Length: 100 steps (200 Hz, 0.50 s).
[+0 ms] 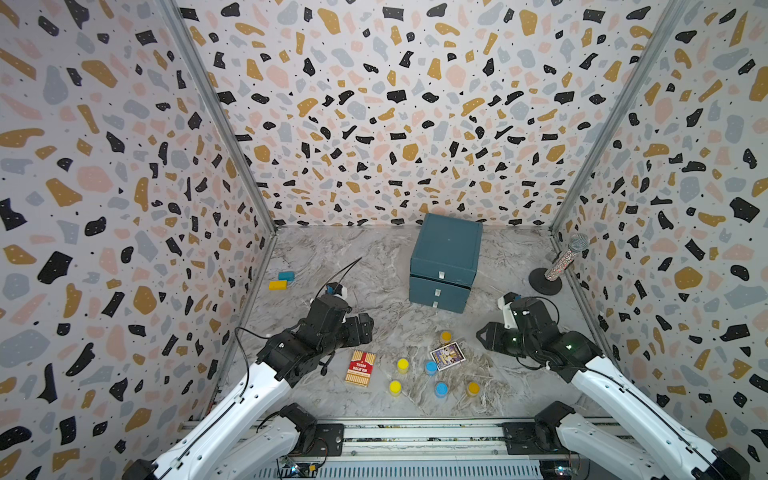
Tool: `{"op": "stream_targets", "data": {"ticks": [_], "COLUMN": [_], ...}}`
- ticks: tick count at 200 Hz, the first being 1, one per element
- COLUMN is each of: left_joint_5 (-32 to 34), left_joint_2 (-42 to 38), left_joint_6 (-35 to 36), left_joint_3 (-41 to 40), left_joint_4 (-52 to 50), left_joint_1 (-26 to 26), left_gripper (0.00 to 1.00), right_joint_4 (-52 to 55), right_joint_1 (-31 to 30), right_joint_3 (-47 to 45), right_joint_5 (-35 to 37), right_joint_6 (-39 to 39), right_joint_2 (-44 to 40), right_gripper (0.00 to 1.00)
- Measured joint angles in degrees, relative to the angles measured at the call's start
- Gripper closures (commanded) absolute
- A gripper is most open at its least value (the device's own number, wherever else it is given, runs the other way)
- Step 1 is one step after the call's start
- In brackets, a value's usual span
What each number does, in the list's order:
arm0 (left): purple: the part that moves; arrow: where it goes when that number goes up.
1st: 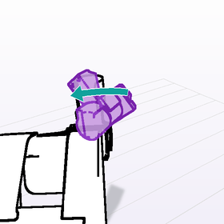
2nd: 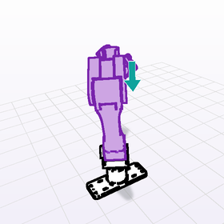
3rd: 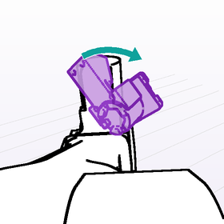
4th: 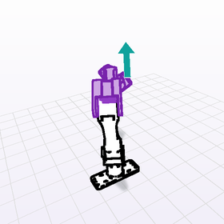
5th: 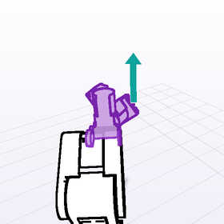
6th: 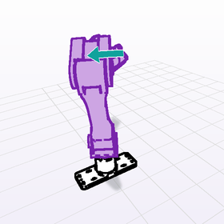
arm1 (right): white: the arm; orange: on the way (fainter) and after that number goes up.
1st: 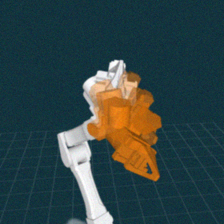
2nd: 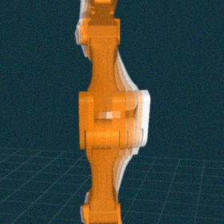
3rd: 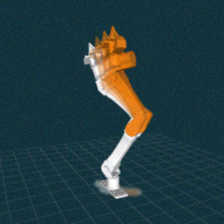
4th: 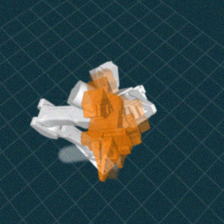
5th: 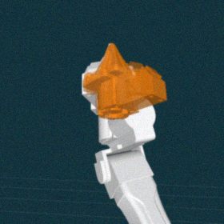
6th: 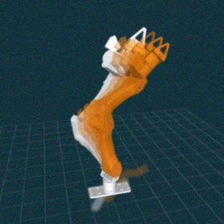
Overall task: Put the paint cans in the drawer according to color
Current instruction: Adjust the storage box at the center of the board.
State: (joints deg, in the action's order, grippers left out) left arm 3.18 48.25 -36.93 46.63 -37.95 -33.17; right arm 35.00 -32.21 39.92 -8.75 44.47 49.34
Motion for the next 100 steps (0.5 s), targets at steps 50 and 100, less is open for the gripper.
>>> {"op": "stream_targets", "data": {"ticks": [50,100], "left_joint_5": [0.83,2.12], "left_joint_2": [-1.68,-4.39], "left_joint_6": [-0.02,-0.2], "left_joint_3": [-0.44,-1.29], "left_joint_4": [0.11,0.04], "left_joint_1": [-0.02,-0.02], "left_gripper": [0.09,0.09], "right_joint_4": [-10.4,-26.51], "right_joint_1": [-4.83,-5.22], "right_joint_3": [-1.11,5.92], "right_joint_5": [2.64,6.03], "right_joint_6": [7.61,18.67], "right_joint_2": [3.74,14.47], "right_gripper": [0.64,0.61]}}
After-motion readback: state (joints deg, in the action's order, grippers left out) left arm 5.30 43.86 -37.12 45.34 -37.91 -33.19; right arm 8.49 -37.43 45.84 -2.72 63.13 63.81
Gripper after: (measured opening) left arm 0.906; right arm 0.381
